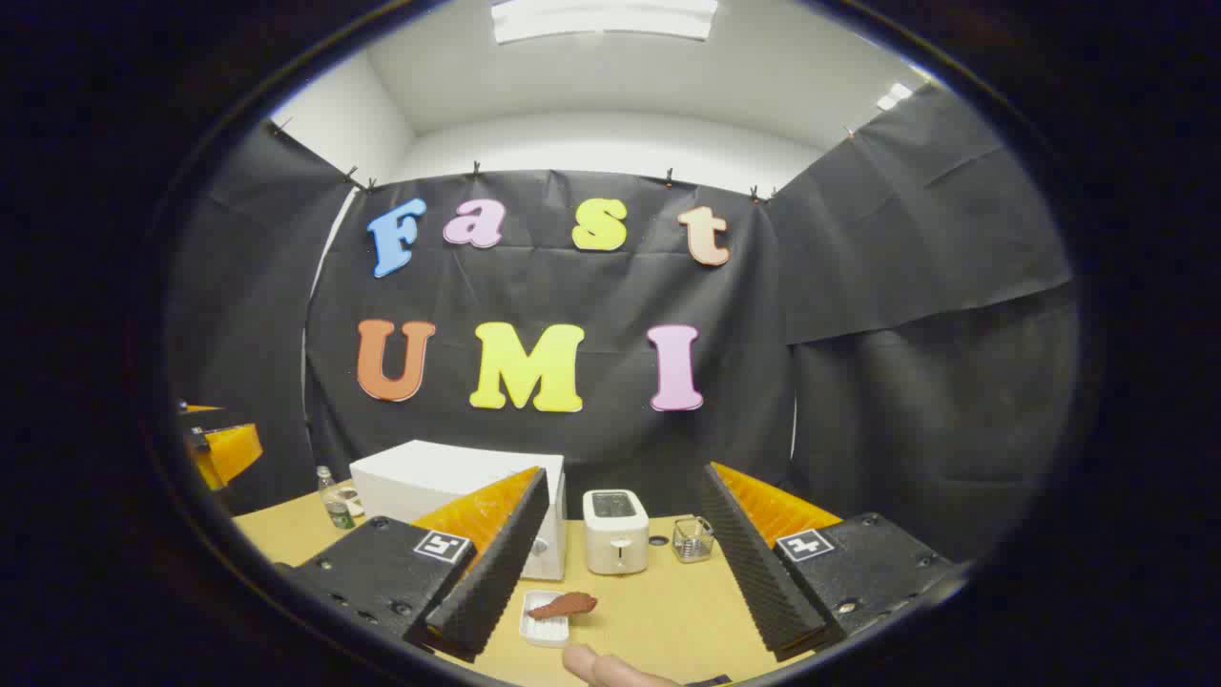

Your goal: Open the microwave oven with the left hand, put the food in, and close the microwave oven.

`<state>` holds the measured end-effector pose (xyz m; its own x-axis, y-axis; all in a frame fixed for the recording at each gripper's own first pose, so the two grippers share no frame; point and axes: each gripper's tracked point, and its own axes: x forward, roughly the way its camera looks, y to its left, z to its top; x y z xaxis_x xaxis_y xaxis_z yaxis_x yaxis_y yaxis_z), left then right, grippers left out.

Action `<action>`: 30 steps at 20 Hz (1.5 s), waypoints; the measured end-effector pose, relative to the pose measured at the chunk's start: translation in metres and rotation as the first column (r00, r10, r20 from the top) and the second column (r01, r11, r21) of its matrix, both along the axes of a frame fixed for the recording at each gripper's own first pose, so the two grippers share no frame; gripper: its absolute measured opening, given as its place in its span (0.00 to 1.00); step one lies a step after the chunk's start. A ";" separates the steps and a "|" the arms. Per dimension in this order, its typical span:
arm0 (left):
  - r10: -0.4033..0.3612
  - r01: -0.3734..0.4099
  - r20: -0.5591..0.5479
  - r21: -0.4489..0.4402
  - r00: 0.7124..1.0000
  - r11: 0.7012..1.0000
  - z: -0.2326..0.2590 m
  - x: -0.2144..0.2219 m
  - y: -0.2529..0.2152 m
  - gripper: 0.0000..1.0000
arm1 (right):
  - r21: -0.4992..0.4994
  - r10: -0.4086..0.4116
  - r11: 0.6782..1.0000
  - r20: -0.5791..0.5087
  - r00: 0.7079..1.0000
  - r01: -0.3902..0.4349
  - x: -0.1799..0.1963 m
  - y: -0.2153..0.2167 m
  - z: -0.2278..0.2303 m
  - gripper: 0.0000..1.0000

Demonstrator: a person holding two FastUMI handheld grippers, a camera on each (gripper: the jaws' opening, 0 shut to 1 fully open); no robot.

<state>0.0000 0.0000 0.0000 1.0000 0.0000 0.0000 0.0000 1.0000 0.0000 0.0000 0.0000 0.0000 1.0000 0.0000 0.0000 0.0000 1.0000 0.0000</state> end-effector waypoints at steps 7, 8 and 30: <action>-0.007 0.007 -0.008 0.001 1.000 1.000 -0.002 0.003 -0.003 0.92 | -0.003 -0.003 1.000 0.007 1.000 0.003 -0.001 -0.011 -0.002 0.93; -0.014 0.014 -0.009 -0.001 1.000 1.000 -0.002 0.004 -0.007 0.92 | -0.002 -0.003 1.000 0.007 1.000 0.003 -0.002 -0.013 -0.002 0.93; -0.107 0.097 -0.137 -0.080 0.985 0.992 -0.068 0.068 -0.053 0.92 | 0.057 -0.020 0.998 0.033 0.999 0.018 -0.020 -0.056 -0.016 1.00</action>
